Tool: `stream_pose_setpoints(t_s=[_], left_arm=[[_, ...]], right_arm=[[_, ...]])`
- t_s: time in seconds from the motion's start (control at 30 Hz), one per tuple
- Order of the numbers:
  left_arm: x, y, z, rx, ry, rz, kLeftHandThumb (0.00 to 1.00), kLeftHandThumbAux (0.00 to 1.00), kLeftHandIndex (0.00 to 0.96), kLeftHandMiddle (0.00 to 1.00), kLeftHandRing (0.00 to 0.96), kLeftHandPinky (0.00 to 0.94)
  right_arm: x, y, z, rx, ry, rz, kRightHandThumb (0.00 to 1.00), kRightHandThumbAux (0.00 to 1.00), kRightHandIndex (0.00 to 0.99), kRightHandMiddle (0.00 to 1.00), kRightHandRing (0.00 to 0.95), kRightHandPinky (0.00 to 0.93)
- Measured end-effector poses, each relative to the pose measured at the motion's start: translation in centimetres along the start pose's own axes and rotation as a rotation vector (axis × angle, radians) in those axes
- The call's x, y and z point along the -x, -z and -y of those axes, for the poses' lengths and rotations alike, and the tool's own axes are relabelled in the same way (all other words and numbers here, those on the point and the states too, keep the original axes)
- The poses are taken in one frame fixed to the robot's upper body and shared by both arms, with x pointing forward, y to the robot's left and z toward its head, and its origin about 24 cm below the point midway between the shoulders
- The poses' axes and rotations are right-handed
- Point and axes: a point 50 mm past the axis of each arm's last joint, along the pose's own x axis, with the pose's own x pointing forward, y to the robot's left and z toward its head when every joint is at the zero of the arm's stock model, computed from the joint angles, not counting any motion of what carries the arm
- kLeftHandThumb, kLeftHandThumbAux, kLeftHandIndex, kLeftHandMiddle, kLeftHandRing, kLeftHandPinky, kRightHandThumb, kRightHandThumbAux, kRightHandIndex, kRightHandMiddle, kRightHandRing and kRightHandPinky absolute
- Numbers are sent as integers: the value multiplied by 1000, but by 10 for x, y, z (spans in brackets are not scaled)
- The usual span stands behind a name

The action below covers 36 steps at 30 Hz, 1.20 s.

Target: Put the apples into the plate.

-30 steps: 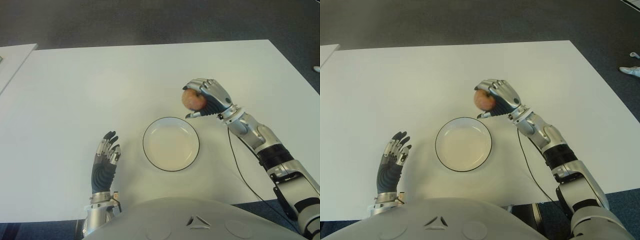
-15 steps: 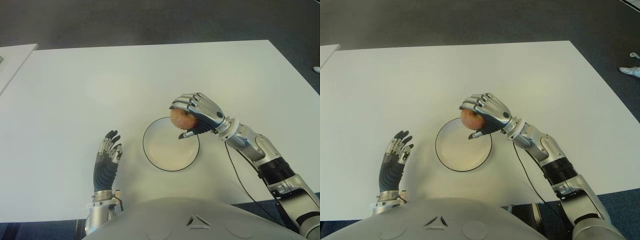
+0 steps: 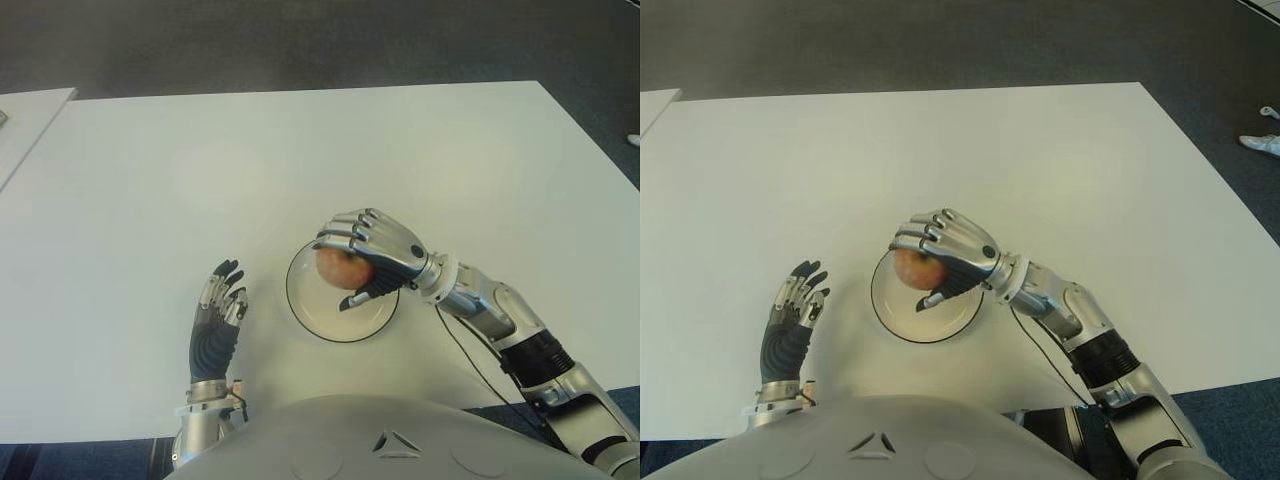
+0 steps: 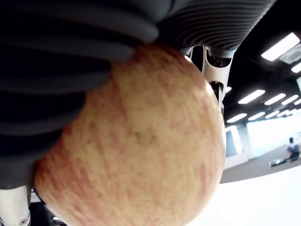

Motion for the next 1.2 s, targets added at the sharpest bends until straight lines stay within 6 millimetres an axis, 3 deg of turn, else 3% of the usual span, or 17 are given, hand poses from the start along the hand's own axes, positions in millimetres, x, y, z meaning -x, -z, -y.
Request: stream_pose_setpoints(t_s=[0.47,1.2], left_arm=[[1,-3,3,-1,11,9,133,531,110,114,132,172],[2,-4,5,-4,13,20,131,515,108,110,126,162]], right_arm=[[6,-3,-10,-9,-42,11,678,719,845,887,885,890],[13,1,-26,-24,-123,5,648,725,846,897,892,898]])
